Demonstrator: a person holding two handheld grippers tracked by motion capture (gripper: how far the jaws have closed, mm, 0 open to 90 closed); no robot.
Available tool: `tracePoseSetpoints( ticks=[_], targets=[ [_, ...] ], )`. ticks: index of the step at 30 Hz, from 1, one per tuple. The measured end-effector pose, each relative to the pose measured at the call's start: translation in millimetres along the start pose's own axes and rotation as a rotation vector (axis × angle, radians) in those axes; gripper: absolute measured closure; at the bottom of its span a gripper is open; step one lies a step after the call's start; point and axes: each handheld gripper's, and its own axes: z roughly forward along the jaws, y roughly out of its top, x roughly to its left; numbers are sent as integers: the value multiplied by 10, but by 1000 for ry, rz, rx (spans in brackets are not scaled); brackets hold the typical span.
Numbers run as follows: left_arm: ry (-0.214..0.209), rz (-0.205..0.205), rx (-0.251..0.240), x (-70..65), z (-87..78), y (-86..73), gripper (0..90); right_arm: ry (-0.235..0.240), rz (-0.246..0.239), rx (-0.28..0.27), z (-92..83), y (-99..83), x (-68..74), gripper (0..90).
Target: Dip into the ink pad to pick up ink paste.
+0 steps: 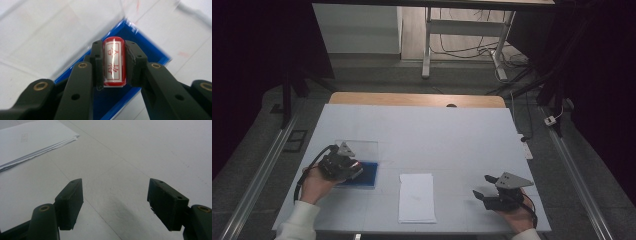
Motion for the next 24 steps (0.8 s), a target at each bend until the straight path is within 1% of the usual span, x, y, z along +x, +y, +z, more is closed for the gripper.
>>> tracePoseSetpoints(
  ticks=[1, 3, 4, 5, 6, 9, 12, 13, 24],
  targets=[
    [-14, -8, -20, 5, -48, 10, 707, 0, 4, -3, -5, -1, -5, 283],
    [-7, -8, -48, 0, -149, 31, 707, 3, 7, -12, 0, -5, -5, 283],
    [2, -9, -57, -6, -193, 38, 707, -1, 3, -3, -5, -4, -6, 283],
    [6, -8, -64, -9, -232, 43, 707, -7, 3, -2, -4, -6, -4, 283],
    [13, -5, -68, -20, -282, 49, 707, -1, 3, -8, 0, -9, -2, 283],
    [17, 1, -61, -20, -301, 52, 706, -8, -2, 2, -6, -3, 3, 283],
    [20, -3, -47, -6, -288, 41, 706, -9, -1, 3, -4, -6, 4, 284],
    [25, -5, -29, 12, -263, 25, 706, -3, 2, 0, -2, -7, 1, 283],
    [37, -24, 17, 75, -126, -38, 705, 1, 2, 2, 2, -14, 1, 283]
  ],
)
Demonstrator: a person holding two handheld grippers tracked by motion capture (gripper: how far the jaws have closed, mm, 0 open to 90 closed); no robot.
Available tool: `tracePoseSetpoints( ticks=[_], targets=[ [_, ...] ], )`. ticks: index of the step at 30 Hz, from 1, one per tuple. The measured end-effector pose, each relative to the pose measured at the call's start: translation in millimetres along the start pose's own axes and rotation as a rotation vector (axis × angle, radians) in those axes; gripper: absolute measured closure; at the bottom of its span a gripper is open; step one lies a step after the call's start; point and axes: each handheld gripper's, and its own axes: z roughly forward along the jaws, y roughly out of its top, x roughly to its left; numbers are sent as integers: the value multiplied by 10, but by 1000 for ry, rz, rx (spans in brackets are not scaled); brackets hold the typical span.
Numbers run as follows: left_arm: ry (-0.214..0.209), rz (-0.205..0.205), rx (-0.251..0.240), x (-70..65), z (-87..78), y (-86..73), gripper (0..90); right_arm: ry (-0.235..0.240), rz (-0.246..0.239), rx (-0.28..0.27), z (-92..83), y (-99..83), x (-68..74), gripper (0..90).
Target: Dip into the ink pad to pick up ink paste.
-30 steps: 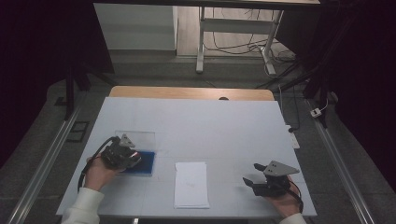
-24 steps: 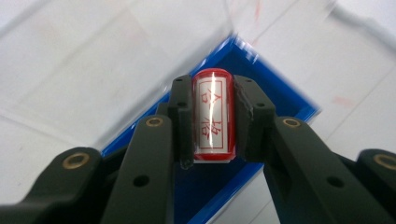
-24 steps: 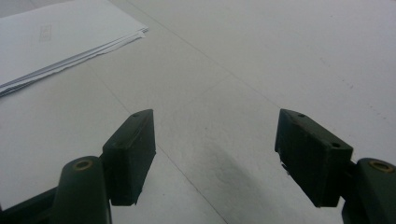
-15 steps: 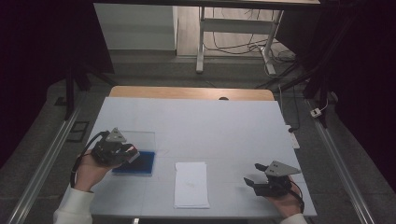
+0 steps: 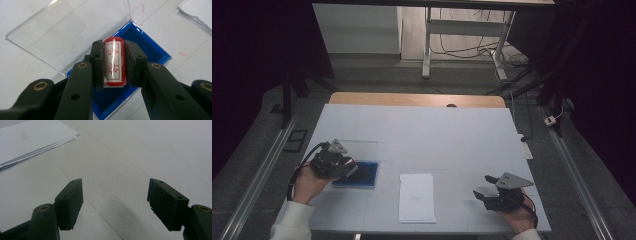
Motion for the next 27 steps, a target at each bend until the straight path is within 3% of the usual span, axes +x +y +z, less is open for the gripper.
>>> tracePoseSetpoints(
  ticks=[13, 20, 27],
  targets=[
    [-16, 0, 33, 0, 157, -19, 706, -4, -7, 7, 2, 0, -3, 284],
    [-27, -13, 25, 19, 168, -45, 706, -7, -10, 10, 5, 0, 1, 284],
    [-6, -12, 33, -16, 177, -33, 707, -8, -12, 14, 8, -5, -3, 284]
  ],
)
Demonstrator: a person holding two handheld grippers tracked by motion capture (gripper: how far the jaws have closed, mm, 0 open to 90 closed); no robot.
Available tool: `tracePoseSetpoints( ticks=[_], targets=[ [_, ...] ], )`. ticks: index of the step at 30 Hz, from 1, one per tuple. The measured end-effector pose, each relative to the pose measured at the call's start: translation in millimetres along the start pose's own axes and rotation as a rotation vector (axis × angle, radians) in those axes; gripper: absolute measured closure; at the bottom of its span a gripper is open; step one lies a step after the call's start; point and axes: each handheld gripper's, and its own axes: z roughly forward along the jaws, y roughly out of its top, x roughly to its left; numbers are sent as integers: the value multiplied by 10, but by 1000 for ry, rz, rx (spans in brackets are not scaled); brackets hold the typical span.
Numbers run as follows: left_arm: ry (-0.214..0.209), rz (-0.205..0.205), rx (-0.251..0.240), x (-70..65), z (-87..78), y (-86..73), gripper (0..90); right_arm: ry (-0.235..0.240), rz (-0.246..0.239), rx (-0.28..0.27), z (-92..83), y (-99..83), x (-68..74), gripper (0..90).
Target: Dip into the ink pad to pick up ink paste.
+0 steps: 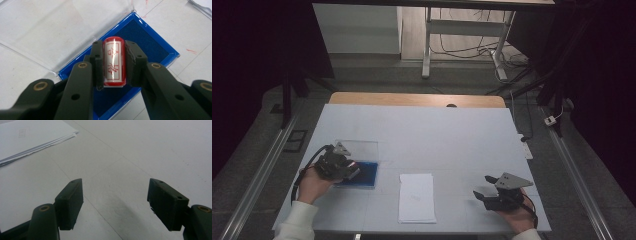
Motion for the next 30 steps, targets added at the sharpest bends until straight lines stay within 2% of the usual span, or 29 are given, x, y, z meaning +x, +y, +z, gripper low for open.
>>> tracePoseSetpoints(
  ticks=[10, 17, 30],
  targets=[
    [-12, -15, 1, 16, 31, -22, 710, 2, -2, 3, 7, 4, 8, 284],
    [14, 6, 20, -24, 44, -1, 712, 2, -2, 3, 2, 10, 18, 285],
    [23, 14, 29, -42, 52, 8, 713, 6, -4, 7, 15, 16, 32, 285]
  ],
)
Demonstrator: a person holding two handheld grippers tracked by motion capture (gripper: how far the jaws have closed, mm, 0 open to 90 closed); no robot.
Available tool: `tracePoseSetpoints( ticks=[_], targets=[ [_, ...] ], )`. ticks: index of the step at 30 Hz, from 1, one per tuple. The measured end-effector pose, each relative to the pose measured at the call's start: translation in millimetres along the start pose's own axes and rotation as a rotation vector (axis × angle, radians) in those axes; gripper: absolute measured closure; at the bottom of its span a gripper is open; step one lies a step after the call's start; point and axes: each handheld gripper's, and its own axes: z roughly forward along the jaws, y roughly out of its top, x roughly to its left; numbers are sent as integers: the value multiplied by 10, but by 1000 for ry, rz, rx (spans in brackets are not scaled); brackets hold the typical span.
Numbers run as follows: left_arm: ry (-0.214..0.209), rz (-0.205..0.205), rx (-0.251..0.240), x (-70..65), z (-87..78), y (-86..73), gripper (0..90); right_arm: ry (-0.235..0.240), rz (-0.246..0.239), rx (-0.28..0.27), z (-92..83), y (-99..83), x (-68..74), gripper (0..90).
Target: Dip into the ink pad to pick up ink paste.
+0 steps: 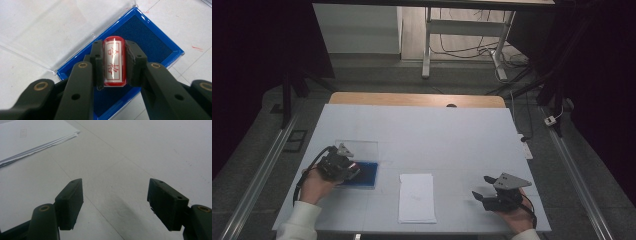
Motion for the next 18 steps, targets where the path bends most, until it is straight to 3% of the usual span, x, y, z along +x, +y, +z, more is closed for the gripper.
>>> tracePoseSetpoints(
  ticks=[18],
  targets=[
    [-14, -4, -18, 24, -15, -10, 710, 3, -6, 2, 3, 3, 4, 284]
  ],
)
